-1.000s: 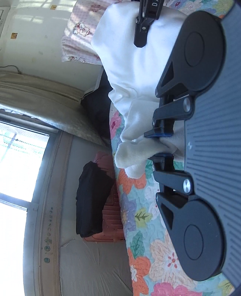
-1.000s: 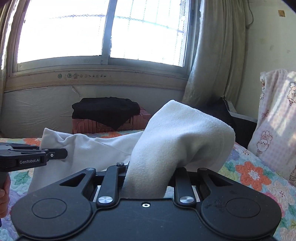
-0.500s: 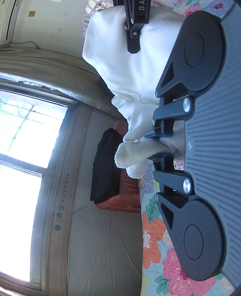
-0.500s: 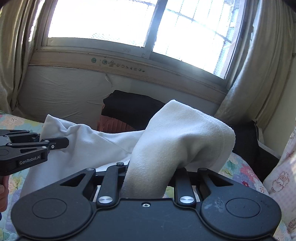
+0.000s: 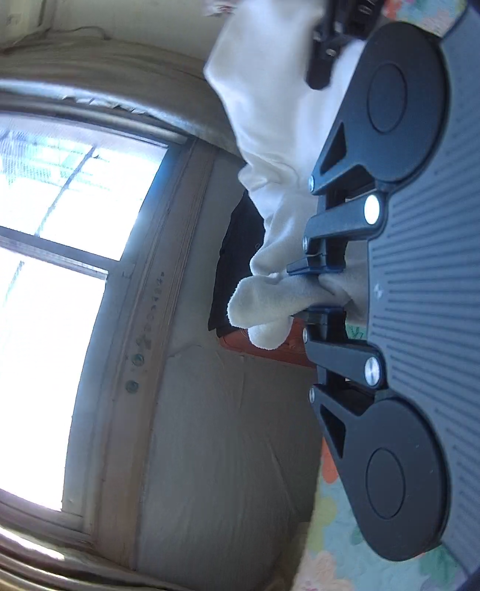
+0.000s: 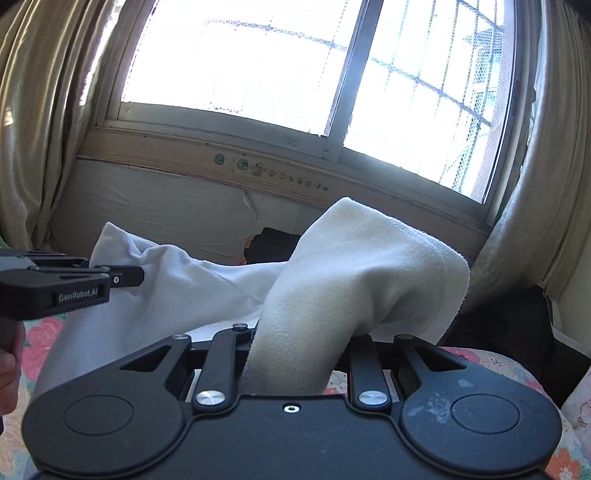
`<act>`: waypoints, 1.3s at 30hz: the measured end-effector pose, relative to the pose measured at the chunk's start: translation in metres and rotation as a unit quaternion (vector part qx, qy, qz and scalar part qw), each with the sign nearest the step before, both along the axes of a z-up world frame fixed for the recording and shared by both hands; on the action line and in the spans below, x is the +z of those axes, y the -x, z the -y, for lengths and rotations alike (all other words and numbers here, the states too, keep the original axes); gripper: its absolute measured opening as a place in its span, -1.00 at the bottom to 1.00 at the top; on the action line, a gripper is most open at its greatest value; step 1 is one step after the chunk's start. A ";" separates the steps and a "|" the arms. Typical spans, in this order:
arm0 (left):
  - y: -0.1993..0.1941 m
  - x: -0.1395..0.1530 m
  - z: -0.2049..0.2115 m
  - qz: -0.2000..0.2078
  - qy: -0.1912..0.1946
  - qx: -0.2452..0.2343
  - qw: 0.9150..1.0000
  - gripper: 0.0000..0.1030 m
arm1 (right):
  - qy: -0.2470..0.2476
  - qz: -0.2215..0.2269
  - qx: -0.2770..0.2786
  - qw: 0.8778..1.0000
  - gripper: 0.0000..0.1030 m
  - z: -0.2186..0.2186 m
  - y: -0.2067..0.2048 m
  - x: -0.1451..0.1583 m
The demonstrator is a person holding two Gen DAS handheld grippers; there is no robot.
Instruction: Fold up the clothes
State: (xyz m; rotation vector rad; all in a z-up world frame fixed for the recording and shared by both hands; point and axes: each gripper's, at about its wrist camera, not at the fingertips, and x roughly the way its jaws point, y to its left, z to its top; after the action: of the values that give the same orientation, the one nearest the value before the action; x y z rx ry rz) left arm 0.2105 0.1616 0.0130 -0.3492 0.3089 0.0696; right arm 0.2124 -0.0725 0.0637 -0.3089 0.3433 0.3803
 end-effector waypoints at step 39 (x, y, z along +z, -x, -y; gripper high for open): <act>-0.063 -0.130 -0.006 -0.213 0.089 -0.026 0.973 -0.80 | -0.286 -0.359 0.041 0.887 0.16 -0.017 -0.025 -0.199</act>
State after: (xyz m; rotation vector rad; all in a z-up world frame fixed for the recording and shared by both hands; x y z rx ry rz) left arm 0.2737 0.1681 -0.1167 -0.5031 0.7520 0.0644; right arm 0.2377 -0.0557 -0.1356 0.4229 0.9219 0.6556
